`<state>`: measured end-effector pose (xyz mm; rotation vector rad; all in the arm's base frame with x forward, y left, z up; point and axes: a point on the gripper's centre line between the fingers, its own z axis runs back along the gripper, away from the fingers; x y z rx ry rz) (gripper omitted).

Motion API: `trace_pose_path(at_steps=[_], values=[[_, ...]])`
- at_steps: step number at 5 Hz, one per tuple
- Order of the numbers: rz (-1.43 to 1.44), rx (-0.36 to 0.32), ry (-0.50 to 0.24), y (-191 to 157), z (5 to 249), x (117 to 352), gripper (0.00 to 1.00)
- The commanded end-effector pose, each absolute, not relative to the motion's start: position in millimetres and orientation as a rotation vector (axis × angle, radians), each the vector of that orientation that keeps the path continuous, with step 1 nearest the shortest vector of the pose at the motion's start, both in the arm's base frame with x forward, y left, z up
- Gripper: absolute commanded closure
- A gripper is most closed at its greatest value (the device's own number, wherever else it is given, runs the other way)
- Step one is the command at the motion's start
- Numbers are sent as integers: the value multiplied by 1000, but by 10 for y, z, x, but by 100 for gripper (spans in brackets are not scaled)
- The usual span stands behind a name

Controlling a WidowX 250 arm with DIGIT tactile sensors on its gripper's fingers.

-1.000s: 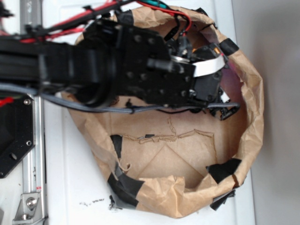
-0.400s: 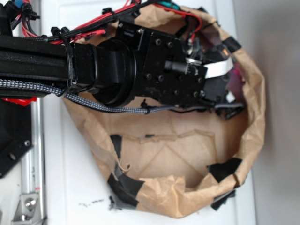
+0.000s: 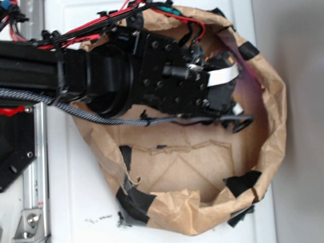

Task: Grab the yellow duck.

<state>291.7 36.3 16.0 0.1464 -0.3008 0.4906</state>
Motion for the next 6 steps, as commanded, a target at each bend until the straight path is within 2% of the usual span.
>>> trace_pose_path(at_steps=[1,2,3,4,5,6], values=[[441,153,-252,287,104,2828,0],[425,160,-266,293,110,2843,0],[295,95,-332,301,211,2978,0],[198,74,-367,273,252,3186,0],[200,81,-356,306,180,3306,0],[213,101,-348,346,111,3325,18]])
